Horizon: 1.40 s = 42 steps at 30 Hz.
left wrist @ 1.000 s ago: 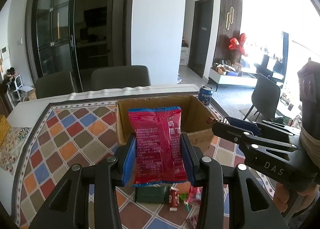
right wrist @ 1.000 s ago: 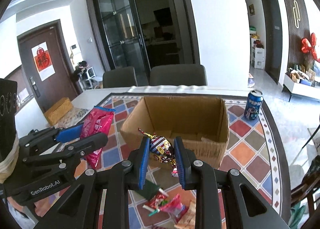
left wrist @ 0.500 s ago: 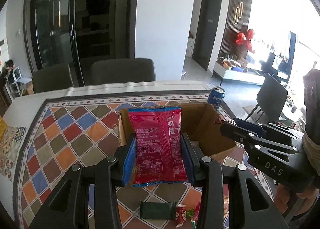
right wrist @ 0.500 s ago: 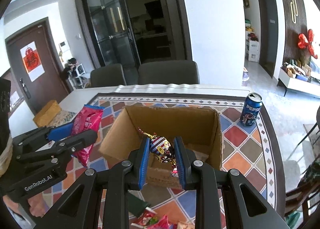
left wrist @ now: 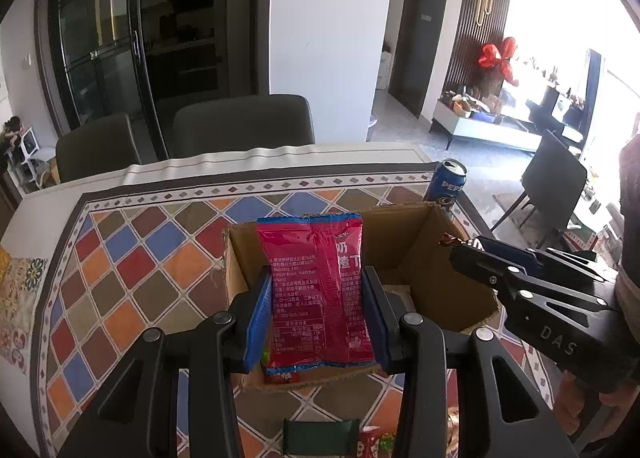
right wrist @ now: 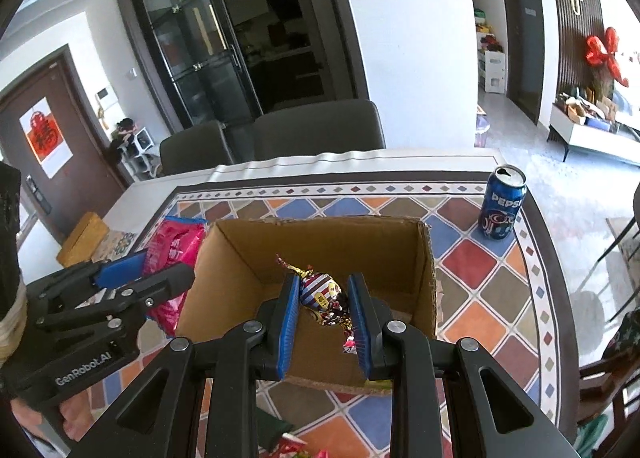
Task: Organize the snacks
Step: 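Carry the pink packet and chocolate candy into the box and open both tools, then withdraw both tools from the box back toward the snack pile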
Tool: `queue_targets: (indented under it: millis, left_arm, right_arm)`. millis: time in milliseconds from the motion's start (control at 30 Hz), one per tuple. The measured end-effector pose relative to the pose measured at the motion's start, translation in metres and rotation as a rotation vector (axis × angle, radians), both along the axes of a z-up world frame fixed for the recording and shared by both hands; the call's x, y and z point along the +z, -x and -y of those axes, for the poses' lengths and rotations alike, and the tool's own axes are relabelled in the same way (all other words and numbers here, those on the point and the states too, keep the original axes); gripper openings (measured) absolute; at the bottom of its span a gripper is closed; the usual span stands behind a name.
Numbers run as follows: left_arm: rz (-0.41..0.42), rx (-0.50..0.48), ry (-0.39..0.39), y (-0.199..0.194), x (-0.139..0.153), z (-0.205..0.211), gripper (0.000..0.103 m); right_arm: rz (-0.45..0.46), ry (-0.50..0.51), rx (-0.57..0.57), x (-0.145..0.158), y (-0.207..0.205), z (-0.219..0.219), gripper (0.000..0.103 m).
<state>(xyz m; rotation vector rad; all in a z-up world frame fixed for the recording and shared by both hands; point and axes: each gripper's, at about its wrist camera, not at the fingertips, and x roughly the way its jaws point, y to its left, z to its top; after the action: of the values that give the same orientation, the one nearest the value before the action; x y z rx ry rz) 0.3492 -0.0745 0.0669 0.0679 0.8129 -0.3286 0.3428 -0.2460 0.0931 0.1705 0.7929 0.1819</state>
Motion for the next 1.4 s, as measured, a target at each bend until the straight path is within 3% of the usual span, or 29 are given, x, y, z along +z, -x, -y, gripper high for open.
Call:
queue_targets:
  millis: [100,167,200,733,1133,1400]
  left_arm:
    - [0.014,0.021,-0.034,-0.001,0.0,0.003,0.049]
    - [0.043,0.034,-0.052,0.004,0.004,0.002,0.058]
    - [0.067,0.033,-0.061,0.01,0.007,0.003,0.059]
    - [0.21,-0.032,-0.11,0.082,0.017,0.008,0.059]
    - [0.209,-0.087,-0.088,0.125,0.003,0.011,0.059]
    - [0.2,-0.128,-0.091,0.152,-0.015,0.014,0.059]
  right_arm:
    - [0.001,0.002,-0.011,0.0,-0.003,0.002,0.028]
    - [-0.005,0.012,-0.023,0.001,-0.004,0.003,0.041]
    - [0.001,0.019,-0.037,0.002,-0.002,0.004,0.041]
    - [0.051,0.009,-0.018,0.005,0.059,0.011,0.041]
    - [0.062,0.023,-0.004,-0.007,0.1,0.01,0.041]
    - [0.011,-0.011,-0.019,-0.029,0.123,0.014,0.041]
